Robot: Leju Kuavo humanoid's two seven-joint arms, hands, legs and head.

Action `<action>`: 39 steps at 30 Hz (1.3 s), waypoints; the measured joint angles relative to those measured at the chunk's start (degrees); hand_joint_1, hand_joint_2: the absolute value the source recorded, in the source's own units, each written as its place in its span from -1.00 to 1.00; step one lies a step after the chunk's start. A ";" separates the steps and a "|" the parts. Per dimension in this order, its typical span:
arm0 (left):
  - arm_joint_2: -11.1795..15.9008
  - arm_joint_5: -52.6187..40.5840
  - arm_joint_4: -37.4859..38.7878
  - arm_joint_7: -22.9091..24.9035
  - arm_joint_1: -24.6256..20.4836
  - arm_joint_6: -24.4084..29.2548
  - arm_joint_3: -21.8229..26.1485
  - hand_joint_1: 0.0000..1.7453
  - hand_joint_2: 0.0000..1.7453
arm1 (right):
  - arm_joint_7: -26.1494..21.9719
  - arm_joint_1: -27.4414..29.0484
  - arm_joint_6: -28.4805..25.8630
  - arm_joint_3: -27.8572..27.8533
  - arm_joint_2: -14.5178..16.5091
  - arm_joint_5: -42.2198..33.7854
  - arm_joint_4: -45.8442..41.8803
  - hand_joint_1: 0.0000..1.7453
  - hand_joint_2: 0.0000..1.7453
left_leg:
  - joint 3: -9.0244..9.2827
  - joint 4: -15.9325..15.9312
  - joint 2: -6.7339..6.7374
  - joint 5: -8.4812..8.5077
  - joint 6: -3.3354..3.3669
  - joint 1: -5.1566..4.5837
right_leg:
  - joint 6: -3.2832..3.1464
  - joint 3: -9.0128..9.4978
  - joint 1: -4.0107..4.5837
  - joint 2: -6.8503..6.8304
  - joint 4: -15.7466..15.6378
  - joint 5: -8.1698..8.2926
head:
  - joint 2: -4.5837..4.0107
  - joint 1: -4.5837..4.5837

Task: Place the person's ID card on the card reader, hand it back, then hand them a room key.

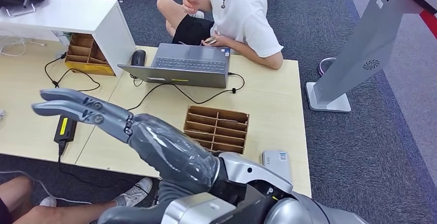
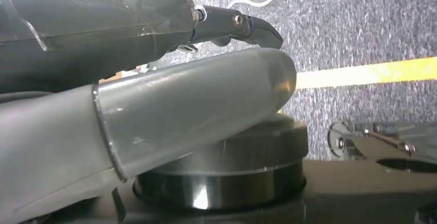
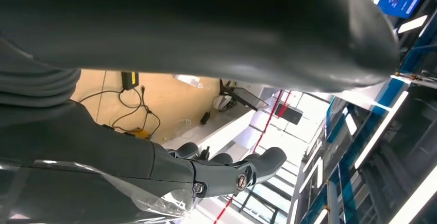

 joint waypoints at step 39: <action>4.56 0.87 -1.90 -8.09 -1.83 -3.27 -11.50 -1.00 -1.00 | 1.51 17.12 -11.52 -0.86 -14.56 39.75 10.12 -1.00 1.00 | 0.01 0.03 0.04 -0.02 -0.02 -0.03 | 0.01 -0.03 -0.04 0.04 -0.02 0.01 | 0.01 0.00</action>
